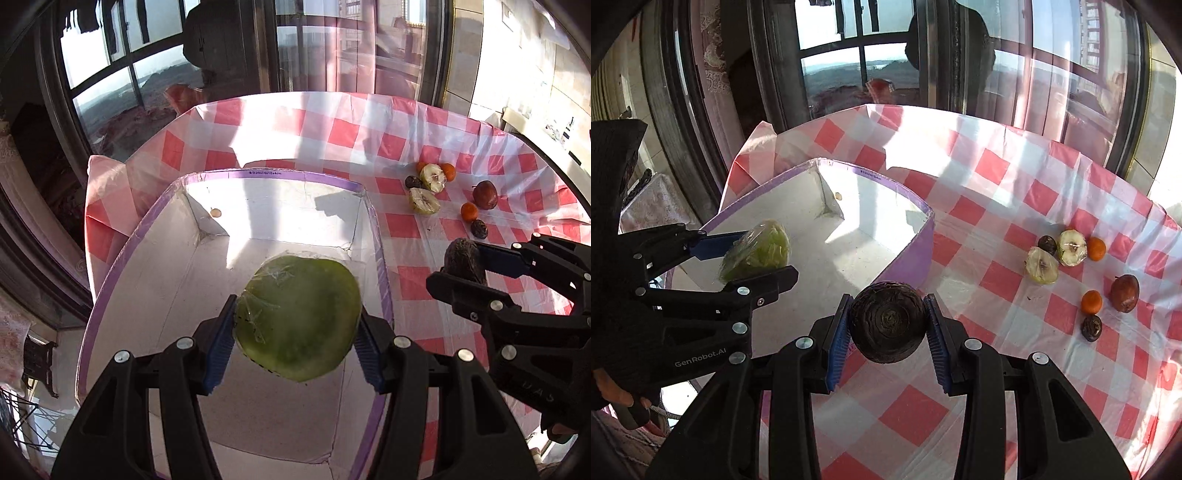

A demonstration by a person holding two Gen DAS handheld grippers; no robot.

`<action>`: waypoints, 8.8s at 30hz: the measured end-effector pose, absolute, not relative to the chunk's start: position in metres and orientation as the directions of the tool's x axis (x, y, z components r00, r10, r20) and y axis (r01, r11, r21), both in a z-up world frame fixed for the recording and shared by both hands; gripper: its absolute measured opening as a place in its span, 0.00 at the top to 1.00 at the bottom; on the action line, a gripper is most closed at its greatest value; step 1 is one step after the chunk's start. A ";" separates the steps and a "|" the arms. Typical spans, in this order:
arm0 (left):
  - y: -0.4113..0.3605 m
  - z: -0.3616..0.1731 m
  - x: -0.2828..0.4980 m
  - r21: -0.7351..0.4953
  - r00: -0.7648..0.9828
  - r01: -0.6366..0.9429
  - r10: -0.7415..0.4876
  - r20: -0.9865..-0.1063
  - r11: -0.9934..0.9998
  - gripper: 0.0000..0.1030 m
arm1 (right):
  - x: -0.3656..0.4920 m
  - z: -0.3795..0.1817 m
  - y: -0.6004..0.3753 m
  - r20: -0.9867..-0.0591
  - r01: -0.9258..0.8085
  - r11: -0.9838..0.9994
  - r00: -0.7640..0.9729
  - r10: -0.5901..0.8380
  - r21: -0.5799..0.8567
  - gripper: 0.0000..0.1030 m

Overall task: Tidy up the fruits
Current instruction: 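Carry both fruits over the purple box and release them inside, then move both open tools back toward the fruit on the tablecloth, then grasp the large red apple with the right tool while the left tool grasps the wrapped pear half, then carry the red apple and pear half into the purple box and release them, then move both open tools back over the remaining fruit on the tablecloth, then grasp a dark dried fruit with the right tool while the left tool grasps an orange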

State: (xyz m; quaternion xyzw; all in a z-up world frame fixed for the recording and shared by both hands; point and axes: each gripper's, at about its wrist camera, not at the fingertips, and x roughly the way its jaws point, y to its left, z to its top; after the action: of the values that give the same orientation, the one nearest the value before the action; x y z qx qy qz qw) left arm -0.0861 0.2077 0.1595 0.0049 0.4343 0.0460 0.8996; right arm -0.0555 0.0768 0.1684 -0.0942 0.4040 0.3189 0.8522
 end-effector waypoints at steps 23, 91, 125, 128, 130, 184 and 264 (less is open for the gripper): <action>0.306 0.075 -0.064 0.105 0.275 -0.279 0.185 -0.944 0.954 0.43 | -0.026 0.077 0.206 -0.955 -0.758 0.652 0.206 0.214 -0.017 0.57; 0.000 0.012 0.221 0.016 0.528 -0.047 0.038 -0.848 0.999 0.40 | 0.209 -0.004 -0.200 -0.857 -0.040 0.998 0.512 0.057 0.042 0.14; 0.017 0.062 -0.022 -0.213 0.365 0.395 -0.366 -0.856 0.894 0.41 | -0.083 0.051 -0.146 -0.917 0.196 0.972 0.397 0.044 0.131 0.38; 0.029 0.094 -0.025 -0.216 0.411 0.428 -0.401 -0.818 0.878 0.41 | -0.093 0.059 -0.121 -0.917 0.184 0.974 0.396 0.051 0.133 0.38; 0.037 0.115 -0.024 -0.200 0.452 0.436 -0.405 -0.795 0.877 0.41 | -0.094 0.067 -0.106 -0.911 0.162 0.978 0.410 0.052 0.129 0.38; 0.344 0.093 -0.069 0.112 0.375 -0.111 0.146 -0.916 0.988 0.41 | -0.095 0.102 0.219 -0.915 -0.708 0.707 0.280 0.292 0.010 0.38; 0.021 0.043 0.008 0.011 0.352 0.181 -0.055 -0.935 0.983 0.02 | 0.048 0.022 -0.148 -0.900 -0.086 0.993 0.422 0.107 0.078 0.27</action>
State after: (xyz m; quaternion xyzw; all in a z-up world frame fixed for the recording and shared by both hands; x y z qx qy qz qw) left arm 0.0080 0.0209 0.0435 0.0561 0.5648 -0.0720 0.8201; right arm 0.0484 -0.1485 0.0218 0.0100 0.5347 0.0571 0.8430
